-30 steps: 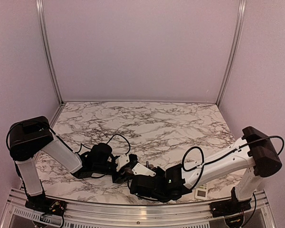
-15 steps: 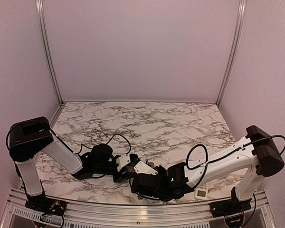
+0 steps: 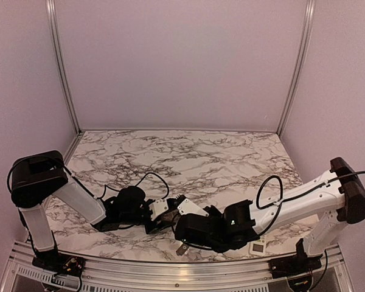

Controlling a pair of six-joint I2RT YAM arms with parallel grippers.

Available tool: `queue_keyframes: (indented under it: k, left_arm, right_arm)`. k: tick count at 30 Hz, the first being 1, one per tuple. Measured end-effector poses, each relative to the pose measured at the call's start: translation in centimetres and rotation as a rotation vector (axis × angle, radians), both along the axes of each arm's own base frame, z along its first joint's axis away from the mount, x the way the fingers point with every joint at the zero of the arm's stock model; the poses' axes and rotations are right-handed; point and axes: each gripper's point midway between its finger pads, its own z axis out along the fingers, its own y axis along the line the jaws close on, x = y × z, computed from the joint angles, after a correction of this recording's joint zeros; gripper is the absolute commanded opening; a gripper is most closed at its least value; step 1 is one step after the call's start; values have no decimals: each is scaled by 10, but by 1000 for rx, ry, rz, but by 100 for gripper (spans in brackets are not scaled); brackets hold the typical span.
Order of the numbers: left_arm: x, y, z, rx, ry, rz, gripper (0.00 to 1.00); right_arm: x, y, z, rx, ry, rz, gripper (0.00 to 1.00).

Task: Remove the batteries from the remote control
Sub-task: Remove the battery from the remote control without the battery cover.

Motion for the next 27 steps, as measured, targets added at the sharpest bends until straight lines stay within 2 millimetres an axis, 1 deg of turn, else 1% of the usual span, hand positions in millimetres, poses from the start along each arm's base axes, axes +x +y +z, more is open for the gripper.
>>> queue_keyframes:
  k: [7, 13, 20, 27]
  left_arm:
    - [0, 4, 1, 8, -25, 13, 0]
    - [1, 4, 1, 13, -46, 27, 0]
    - [4, 13, 2, 13, -70, 60, 0]
    - [8, 19, 10, -15, -99, 105, 0]
  right_arm:
    - [1, 5, 21, 71, -18, 18, 0]
    - [3, 6, 23, 78, -33, 17, 0]
    - [8, -6, 15, 75, -42, -3, 0]
    - [23, -19, 22, 161, -53, -44, 0]
